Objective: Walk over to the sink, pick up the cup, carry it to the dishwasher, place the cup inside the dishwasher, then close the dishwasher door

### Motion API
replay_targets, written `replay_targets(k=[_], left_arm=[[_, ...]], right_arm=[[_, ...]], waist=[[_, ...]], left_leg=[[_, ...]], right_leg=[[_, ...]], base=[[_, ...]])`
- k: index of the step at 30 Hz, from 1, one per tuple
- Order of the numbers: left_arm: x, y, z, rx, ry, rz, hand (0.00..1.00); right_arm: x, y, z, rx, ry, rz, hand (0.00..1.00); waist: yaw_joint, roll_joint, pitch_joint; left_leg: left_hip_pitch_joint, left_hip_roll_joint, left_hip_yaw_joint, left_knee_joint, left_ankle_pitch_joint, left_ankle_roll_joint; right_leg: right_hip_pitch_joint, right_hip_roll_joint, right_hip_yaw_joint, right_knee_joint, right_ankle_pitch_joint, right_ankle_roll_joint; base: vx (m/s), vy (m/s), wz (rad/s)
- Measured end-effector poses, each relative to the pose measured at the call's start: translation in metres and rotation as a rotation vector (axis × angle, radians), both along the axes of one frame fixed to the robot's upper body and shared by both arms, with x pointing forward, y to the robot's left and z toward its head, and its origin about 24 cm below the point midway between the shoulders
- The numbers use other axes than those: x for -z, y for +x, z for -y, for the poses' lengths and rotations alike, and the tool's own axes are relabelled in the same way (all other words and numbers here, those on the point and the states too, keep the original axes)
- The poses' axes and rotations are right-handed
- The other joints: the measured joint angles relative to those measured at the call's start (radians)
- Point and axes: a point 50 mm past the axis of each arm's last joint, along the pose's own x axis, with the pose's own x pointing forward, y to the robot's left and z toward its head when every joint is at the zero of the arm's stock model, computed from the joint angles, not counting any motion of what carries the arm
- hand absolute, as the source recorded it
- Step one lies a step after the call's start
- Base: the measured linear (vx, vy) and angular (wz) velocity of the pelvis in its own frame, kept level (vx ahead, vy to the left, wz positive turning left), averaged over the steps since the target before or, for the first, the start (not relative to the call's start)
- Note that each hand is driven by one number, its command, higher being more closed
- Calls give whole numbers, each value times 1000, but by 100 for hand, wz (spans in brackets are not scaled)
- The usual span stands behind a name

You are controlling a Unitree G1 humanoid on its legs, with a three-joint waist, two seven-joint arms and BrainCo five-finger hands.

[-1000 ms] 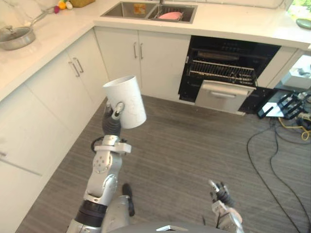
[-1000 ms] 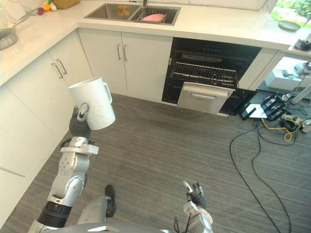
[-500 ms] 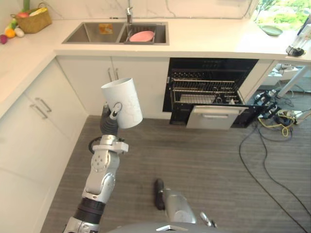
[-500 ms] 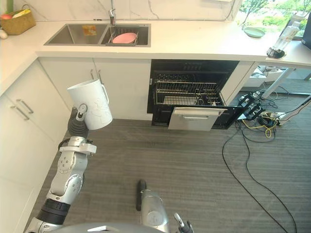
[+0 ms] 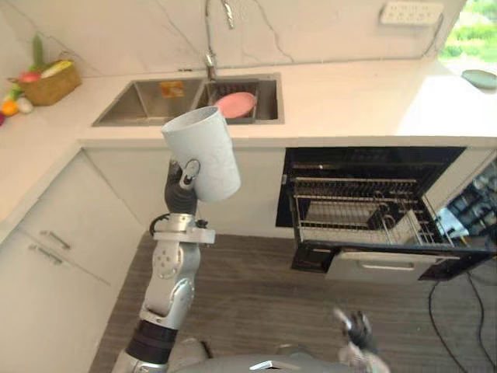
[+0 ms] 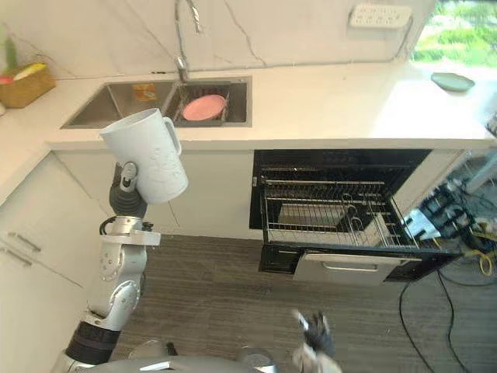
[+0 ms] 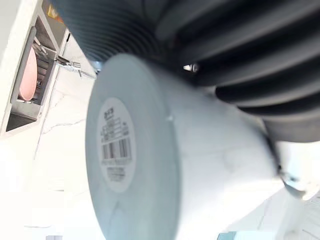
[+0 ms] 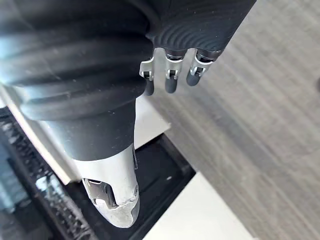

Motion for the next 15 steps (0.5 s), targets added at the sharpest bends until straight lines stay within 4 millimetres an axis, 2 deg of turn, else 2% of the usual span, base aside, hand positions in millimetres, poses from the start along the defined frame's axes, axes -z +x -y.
replay_targets(k=[1,3,4,5,6,7,9,11,13,14,15], left_arm=[[2,0,-2,6,20,-4,100],[6,-2,-2,67,4,-11,100],[7,-2,0,98,-7,-12,100],[7,-2,0,110,-6,-8,100],[6,-2,-1,125,-1,9,100],[7,-2,-6,121,31,14,100],[5,-2,-16,98,54,25,100],[1,-3,-19,109,57,49,100],[-7,-6,-14,150,59,93,100],[-13,-9,-10,185,64,124,100],[-13,-10,-9,190,62,128,100]], right_arm=[[-14,23,-2,-18,-29,76,0],[-37,45,3,13,-64,200,0],[-47,48,11,44,-87,250,0],[-51,47,17,68,-101,270,0],[-58,43,27,123,-115,303,0],[-57,40,24,150,-96,311,0],[-67,29,33,194,-130,346,0],[-79,18,46,254,-167,387,0],[-90,17,48,270,-187,437,0],[-97,16,44,263,-210,468,0],[-99,16,44,258,-220,468,0]], waist=[[1,-16,5],[-2,-18,6],[-8,-12,5],[-12,-3,4],[-12,10,4],[-27,-52,10],[-46,-99,10],[-71,-102,7],[-88,-97,10],[-108,-88,17],[-113,-85,19]], left_leg=[[0,-33,-112,-177,63,-22],[-1,-27,-231,-342,149,-57],[3,-10,-234,-391,220,-64],[12,-1,-226,-416,263,-56],[37,9,-199,-398,396,-88],[52,-38,-158,-349,352,-60],[54,-89,-95,-267,262,-12],[64,-122,-34,-220,197,24],[89,-144,18,-200,150,47],[128,-158,61,-199,122,65],[138,-160,69,-199,116,68]], right_leg=[[7,-21,55,-22,3,21],[18,-35,124,-43,-3,64],[35,-43,154,-44,-25,98],[46,-45,169,-44,-37,116],[66,-56,210,-30,-79,148],[66,-115,227,-1,-91,172],[43,-185,223,45,-62,213],[19,-239,212,69,-16,241],[-31,-272,213,161,11,247],[-118,-299,180,318,52,188],[-133,-305,168,350,65,168]], base=[[474,125,-113],[480,215,-107],[491,286,-92],[520,380,-96],[496,434,-82],[445,419,-87],[279,305,-63],[288,341,-75],[226,333,-89],[166,297,-81],[159,281,-80]])
